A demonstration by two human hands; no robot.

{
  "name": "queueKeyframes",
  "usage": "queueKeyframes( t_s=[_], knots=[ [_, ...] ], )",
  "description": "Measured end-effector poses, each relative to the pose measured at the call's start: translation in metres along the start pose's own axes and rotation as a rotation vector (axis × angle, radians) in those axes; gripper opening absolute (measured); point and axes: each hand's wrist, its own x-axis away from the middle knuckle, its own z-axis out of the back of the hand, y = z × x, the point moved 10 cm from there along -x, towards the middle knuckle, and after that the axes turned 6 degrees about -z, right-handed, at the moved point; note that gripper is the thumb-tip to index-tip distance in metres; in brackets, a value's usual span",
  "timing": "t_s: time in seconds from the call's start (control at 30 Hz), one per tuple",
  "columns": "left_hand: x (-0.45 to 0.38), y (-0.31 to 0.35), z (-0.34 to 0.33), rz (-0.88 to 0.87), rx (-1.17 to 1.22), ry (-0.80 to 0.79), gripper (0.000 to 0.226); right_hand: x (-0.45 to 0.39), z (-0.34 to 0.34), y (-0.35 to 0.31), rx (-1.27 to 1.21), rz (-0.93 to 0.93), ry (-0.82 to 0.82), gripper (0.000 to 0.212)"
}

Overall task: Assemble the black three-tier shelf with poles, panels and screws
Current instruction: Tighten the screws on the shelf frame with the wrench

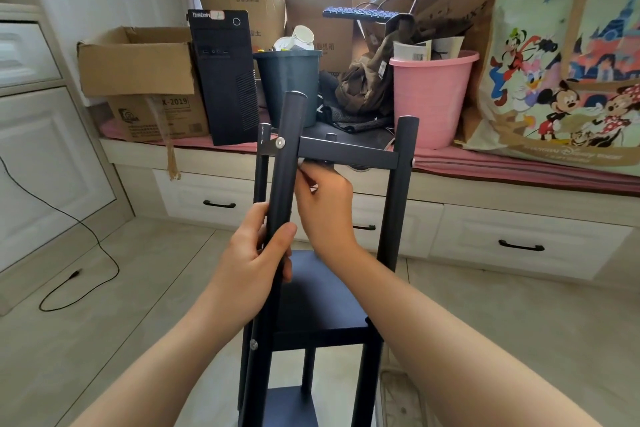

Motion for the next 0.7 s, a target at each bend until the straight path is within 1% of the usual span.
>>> queueKeyframes(
  t_s=[0.23, 0.43, 0.6, 0.7],
  knots=[
    [0.000, 0.000, 0.002, 0.006, 0.035, 0.004, 0.011, -0.003, -0.006, 0.001, -0.065, 0.024, 0.055, 0.016],
    [-0.001, -0.002, 0.006, 0.004, 0.026, 0.017, 0.007, -0.003, -0.013, -0.001, -0.049, 0.027, 0.023, 0.017],
    [-0.002, -0.003, 0.005, 0.015, 0.038, 0.026, 0.010, -0.001, -0.015, 0.005, -0.073, -0.049, -0.048, 0.020],
    [-0.002, -0.002, 0.003, 0.017, 0.043, 0.031, 0.012, 0.001, -0.015, 0.018, -0.106, -0.188, -0.114, 0.029]
  ],
)
